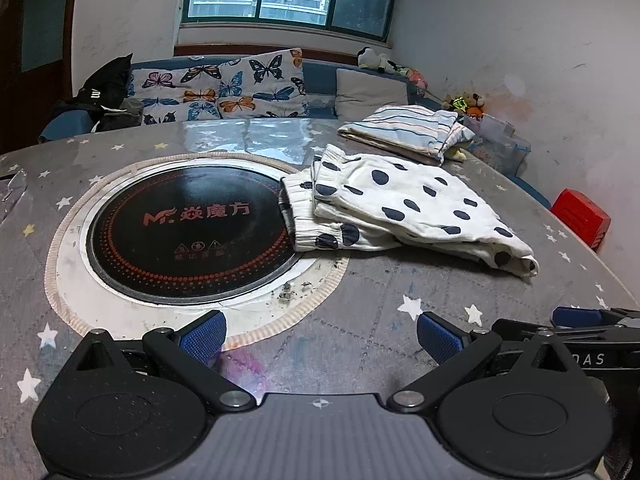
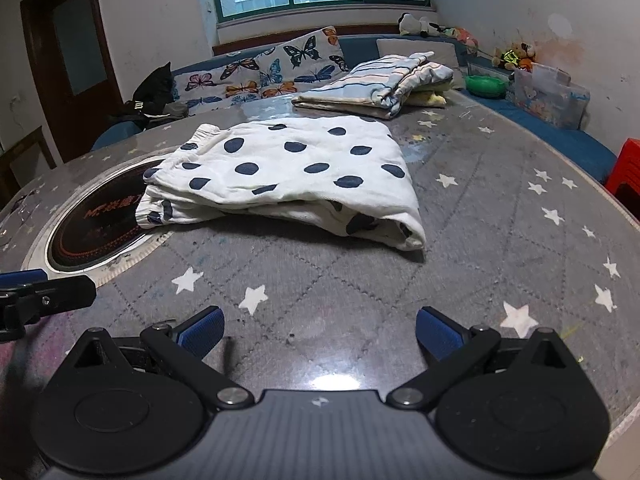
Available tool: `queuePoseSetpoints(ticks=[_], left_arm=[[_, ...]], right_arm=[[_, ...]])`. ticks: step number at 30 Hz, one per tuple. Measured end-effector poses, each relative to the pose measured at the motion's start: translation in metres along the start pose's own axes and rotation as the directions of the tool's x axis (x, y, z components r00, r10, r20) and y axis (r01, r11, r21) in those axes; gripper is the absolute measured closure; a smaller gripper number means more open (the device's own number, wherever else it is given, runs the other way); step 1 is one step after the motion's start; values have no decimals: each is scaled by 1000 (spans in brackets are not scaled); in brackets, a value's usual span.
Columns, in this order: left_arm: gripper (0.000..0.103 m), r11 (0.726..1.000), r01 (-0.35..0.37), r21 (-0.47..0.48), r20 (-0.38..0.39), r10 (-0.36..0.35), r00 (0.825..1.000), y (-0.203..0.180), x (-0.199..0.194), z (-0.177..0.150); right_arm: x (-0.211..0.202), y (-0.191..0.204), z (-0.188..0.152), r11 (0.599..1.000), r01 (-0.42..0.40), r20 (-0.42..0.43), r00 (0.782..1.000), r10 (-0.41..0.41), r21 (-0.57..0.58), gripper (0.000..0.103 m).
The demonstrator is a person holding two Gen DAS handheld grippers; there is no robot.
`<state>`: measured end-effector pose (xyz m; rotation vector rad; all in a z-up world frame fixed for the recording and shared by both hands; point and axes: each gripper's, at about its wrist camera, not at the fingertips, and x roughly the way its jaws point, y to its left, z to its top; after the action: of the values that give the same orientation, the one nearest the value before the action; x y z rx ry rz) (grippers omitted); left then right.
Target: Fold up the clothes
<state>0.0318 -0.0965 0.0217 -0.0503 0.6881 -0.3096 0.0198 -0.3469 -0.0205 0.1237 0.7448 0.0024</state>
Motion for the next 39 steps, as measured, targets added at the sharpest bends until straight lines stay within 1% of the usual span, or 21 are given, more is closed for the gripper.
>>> queuePoseSetpoints(ticks=[13,20,25,39], left_arm=[[0,1000,3,-9,-19,-3,1000,-5,0,0],[0,1000,-18,-4,-26,18,999,-10,-2,2],[0,999,-47,1,-41,47,998,-12,-4,4],[0,999,-47,11,-47,47,998,-19,-10,9]], right_arm=[[-1,3,2,1000,1,4,1000,-1,-6,0],[-3,4,3,1000,-5,9,1000,5,-5,0],[-6,6,5,1000,-11,15,1000,11,-6,0],[-14,12,10,1000,-20,38,999,20,-13,0]])
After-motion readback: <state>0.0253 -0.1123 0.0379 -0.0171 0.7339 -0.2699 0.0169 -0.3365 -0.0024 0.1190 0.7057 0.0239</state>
